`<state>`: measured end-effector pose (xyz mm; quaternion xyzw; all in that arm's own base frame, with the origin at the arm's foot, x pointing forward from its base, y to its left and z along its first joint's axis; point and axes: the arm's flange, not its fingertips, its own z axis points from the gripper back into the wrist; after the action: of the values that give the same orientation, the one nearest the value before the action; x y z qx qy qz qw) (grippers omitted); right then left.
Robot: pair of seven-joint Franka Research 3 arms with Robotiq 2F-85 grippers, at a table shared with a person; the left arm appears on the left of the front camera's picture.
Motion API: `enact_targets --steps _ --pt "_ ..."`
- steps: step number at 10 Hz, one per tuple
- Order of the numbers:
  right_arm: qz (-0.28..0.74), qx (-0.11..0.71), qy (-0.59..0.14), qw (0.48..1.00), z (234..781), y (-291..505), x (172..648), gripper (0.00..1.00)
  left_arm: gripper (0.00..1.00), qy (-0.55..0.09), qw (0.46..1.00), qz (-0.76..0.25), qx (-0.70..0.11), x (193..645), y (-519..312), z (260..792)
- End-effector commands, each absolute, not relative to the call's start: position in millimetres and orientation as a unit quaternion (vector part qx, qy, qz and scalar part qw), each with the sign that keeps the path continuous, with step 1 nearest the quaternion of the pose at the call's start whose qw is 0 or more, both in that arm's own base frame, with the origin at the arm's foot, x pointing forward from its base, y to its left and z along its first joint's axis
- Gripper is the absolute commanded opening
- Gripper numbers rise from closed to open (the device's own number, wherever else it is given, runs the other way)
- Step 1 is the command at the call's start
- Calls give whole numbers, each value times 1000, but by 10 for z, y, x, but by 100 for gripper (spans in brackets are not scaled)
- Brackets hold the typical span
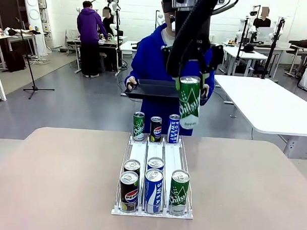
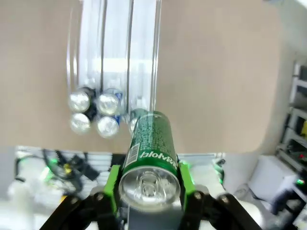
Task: Retrieve and hand over the desired beverage to the person.
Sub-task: Pick up a can of the same type that the person held from the Automatic Can Dispenser, then place the picked can on the Handle tray extended by the person.
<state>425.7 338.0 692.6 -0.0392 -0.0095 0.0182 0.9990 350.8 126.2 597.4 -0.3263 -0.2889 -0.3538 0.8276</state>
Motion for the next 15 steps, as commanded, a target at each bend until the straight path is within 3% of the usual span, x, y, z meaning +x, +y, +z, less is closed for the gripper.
enact_targets --steps 1,4,15 --pt "-27 -33 -28 999 7036 3423 4633 0 100 -298 819 -362 -330 3513 1277 5981" --pt "-43 -4 -38 998 6973 3237 4982 0 100 -298 819 -362 -330 3513 1277 5981" --pt "-29 -16 -21 999 6863 3213 4852 0 100 -298 819 -362 -330 3513 1277 5981"
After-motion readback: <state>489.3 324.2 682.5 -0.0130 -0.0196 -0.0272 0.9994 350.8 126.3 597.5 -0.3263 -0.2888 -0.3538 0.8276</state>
